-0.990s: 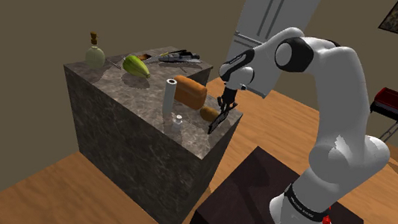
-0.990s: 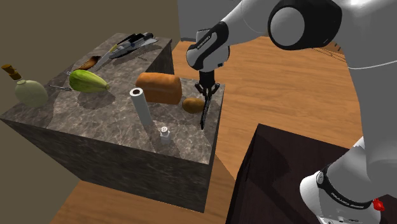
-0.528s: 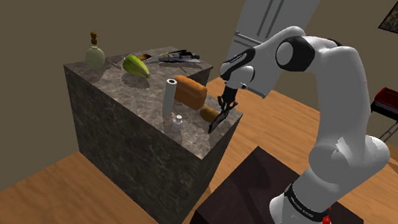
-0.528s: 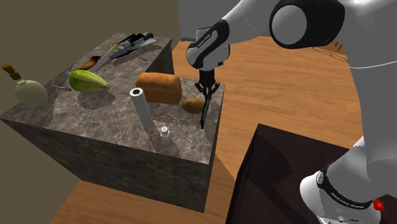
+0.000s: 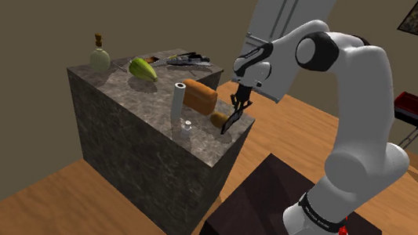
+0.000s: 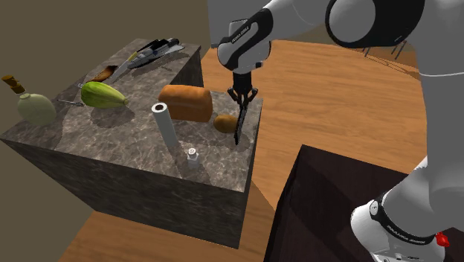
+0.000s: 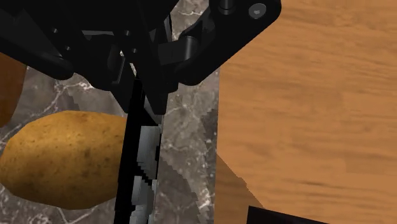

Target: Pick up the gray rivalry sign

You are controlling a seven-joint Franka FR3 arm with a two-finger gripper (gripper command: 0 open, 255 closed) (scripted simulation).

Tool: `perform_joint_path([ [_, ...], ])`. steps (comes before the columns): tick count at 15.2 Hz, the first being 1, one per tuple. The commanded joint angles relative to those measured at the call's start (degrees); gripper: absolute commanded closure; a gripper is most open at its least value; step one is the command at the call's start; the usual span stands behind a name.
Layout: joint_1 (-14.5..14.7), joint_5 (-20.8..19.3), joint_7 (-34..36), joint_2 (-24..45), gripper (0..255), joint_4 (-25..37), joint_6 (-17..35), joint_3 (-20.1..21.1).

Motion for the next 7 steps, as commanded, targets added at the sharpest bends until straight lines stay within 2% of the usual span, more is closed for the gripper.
perform_joint_path([
  [1,0.1,-0.2,0.1,-0.9,255,0.1,-1.1,-0.1],
  [7,0.2,-0.6,0.4,-3.0,255,0.3,-3.2,-0.4],
])
